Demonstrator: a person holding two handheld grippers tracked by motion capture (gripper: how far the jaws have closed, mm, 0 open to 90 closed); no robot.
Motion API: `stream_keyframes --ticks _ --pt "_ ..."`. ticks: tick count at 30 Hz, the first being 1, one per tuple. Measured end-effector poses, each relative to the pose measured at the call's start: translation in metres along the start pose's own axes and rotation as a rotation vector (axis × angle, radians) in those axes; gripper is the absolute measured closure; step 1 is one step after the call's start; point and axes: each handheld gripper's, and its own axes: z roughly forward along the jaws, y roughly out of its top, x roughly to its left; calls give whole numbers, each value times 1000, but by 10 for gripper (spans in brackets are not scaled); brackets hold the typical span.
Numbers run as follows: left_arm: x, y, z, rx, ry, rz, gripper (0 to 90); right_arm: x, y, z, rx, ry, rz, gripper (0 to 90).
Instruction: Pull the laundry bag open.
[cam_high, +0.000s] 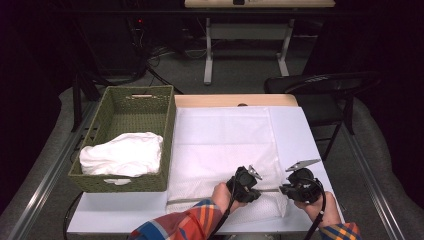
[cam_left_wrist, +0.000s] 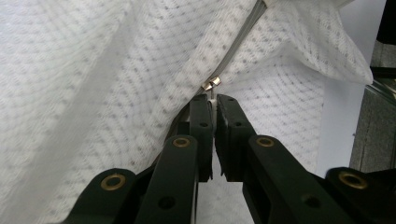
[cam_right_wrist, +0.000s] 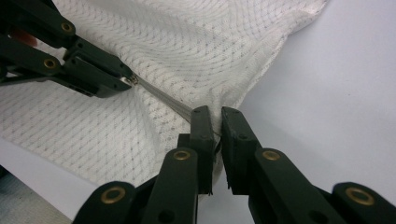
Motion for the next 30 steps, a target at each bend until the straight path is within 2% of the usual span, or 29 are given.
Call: stream_keyframes --ticks 8,22,30 --pt "7 -6 -10 22 7 6 854 -1 0 0 1 3 2 838" --pt "18 -21 -31 26 -8 -34 854 -2 -1 1 12 7 10 838" --pt "22 -32 -41 49 -1 -31 854 -2 -1 2 15 4 11 837"
